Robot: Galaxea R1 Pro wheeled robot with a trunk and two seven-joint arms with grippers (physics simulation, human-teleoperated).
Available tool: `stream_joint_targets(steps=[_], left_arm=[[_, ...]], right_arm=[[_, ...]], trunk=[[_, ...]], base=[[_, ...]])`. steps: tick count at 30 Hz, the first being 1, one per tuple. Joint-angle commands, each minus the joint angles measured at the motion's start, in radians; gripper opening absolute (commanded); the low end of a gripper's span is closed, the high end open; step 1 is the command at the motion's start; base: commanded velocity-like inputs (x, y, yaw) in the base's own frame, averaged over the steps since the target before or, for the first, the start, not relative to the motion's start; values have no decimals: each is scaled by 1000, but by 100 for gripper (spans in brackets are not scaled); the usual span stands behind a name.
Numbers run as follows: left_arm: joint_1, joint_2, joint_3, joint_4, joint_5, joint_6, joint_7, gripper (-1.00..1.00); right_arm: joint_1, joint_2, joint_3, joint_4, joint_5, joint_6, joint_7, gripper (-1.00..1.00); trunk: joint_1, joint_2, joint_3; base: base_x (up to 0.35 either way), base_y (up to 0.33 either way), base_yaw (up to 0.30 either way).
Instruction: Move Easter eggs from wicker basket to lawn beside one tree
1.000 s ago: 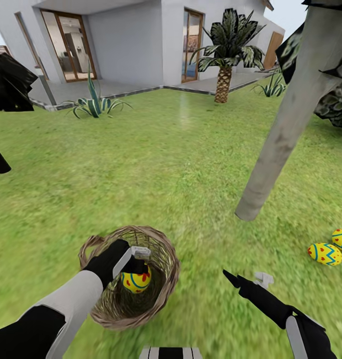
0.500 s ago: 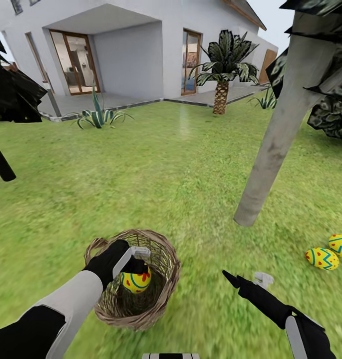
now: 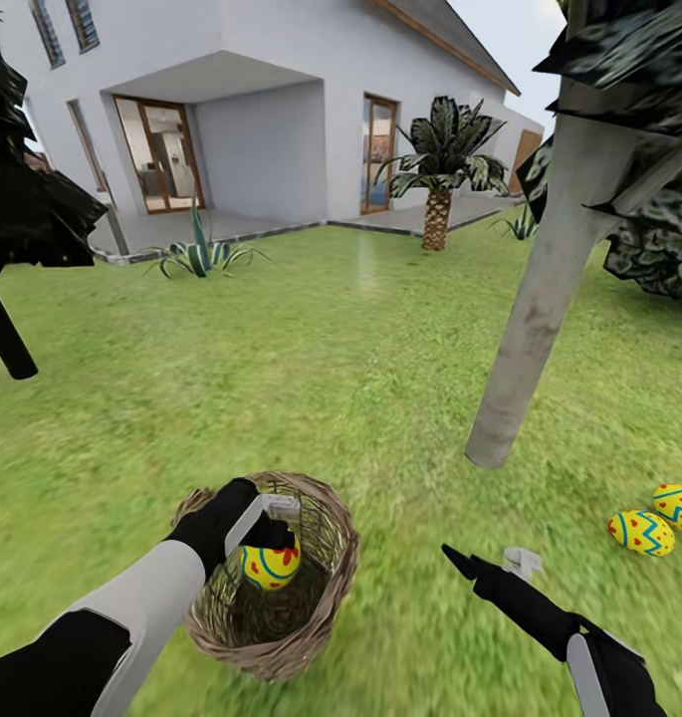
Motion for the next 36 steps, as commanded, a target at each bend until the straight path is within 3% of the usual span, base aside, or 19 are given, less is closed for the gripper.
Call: stream_joint_targets(steps=[1,7,36], left_arm=[[-1,1,-6,-1,7,5,5,-100],[-1,0,-6,-1,7,6,5,-100],[-1,0,-9,-1,6,6,5,-100]], right_arm=[[-1,1,-3,1,-5,7,3,100],[-1,1,-2,3,-5,6,2,100],[-2,1,-3,15,-5,7,2,100]], trunk=[[-1,0,3],[-4,3,26],[-115,206,117]], base=[[0,0,0],[-34,13,0],[-5,2,0]])
